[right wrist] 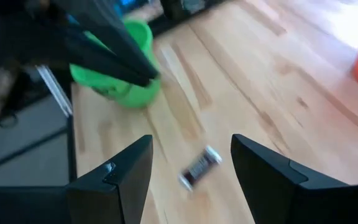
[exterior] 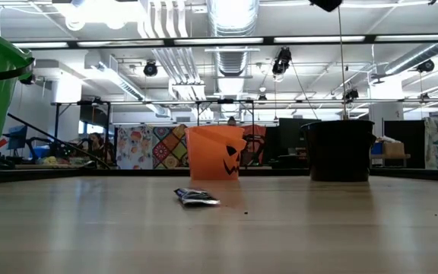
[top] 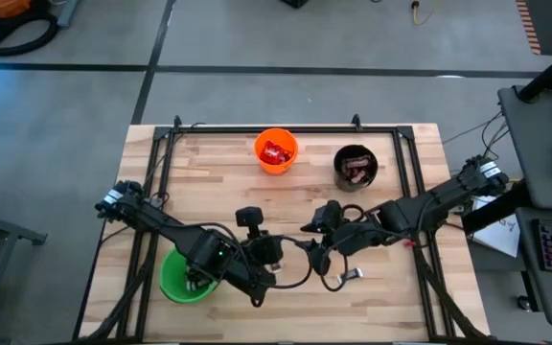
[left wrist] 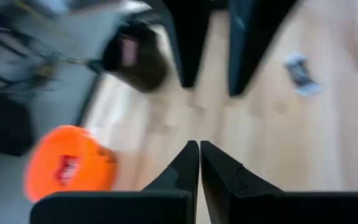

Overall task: Sort candy
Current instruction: Put the black chocolate into the green bucket

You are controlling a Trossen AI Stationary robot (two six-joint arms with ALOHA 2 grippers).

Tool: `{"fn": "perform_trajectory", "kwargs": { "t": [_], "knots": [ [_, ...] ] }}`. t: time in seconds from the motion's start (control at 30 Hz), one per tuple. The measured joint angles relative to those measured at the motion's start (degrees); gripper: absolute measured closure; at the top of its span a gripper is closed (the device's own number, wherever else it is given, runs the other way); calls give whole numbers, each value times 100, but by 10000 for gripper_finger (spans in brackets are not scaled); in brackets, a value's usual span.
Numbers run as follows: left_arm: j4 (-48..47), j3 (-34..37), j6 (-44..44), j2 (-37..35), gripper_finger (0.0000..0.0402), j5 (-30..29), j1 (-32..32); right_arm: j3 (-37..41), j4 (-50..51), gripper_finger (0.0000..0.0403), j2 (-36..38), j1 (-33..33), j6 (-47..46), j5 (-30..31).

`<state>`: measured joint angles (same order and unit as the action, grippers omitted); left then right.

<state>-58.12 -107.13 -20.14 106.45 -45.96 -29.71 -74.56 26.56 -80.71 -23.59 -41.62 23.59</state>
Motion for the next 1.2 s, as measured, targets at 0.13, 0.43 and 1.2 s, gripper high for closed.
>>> {"fn": "perform_trajectory", "kwargs": {
  "t": [0.13,0.43,1.2],
  "knots": [
    [9,88,357,-4,402,1185,13,0,549,193,34,-11,-110,-126],
    [354,597,363,-196,402,2426,116,10,770,193,-166,-13,-145,-289],
    [1634,1940,133,-2713,402,630,-460,-255,-978,193,-2796,561,-527,-1213]
  ]
}}
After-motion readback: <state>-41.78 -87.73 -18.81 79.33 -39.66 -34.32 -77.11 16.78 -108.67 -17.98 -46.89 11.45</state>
